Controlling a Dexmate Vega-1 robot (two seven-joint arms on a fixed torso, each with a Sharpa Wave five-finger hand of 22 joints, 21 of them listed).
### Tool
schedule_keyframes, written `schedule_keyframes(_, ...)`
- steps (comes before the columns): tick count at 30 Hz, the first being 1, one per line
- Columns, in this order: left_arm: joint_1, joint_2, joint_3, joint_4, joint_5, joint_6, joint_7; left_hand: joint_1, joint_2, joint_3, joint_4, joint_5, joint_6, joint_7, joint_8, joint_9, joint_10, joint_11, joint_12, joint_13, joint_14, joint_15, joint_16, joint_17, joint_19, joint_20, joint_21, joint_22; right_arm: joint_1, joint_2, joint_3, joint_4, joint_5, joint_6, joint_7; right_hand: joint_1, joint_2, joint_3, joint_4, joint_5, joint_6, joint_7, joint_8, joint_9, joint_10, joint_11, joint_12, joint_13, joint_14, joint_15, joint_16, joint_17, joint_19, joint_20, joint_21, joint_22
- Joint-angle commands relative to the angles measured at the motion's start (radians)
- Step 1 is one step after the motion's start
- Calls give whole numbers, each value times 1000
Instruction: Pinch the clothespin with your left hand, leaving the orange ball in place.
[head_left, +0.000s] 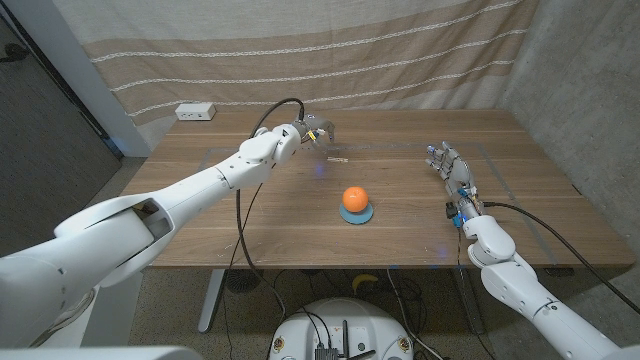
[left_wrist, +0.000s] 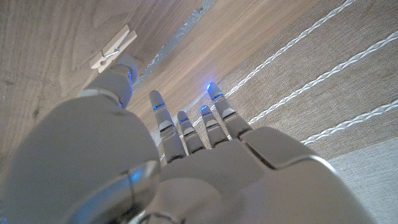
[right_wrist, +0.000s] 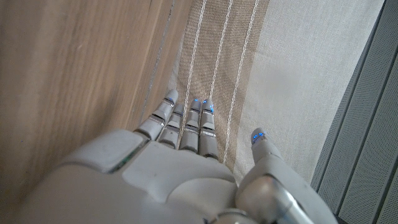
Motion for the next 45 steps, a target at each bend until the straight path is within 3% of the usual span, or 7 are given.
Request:
schedule_keyframes(1,-23,-24,26,71,-23,-28,29,9,4,-8,0,-1,9,4,8,5,14,0,4,3,4,-115,6,3,8,-2,-4,3,17,6,-7,13,0,-8,0,-7,1,-2,-3,4,9,-2,-2,1,10,2,-2,4,6,-3,8,1,10,4,-2,5)
schedule_keyframes(17,-52,-59,64,163,-53,-64,62,18,12,-21,0,0,28,4,17,6,23,-1,6,3,7,-115,7,2,10,-2,-8,3,23,10,-7,19,-6,-8,-13,-8,2,-2,-5,5,-5,-12,-10,2,7,-1,-5,5,6,-4,8,0,14,3,-9,6)
schedule_keyframes(34,-67,-79,87,209,-78,-66,76,32,22,-35,0,0,52,-6,29,7,39,-1,9,3,12,-115,8,2,16,-3,-12,4,30,11,-6,31,1,-10,-9,-9,2,-3,-7,4,-8,-13,-12,2,9,2,-5,6,7,-3,8,-1,16,4,-16,6)
schedule_keyframes(45,-77,-89,106,240,-81,-66,88,38,34,-41,2,-1,63,2,32,5,41,2,8,3,15,-114,9,3,18,-2,-14,4,47,15,-12,46,1,-16,-3,-10,2,-4,-8,4,-7,-12,-12,3,8,-1,-6,6,6,-4,8,-1,18,5,-19,6)
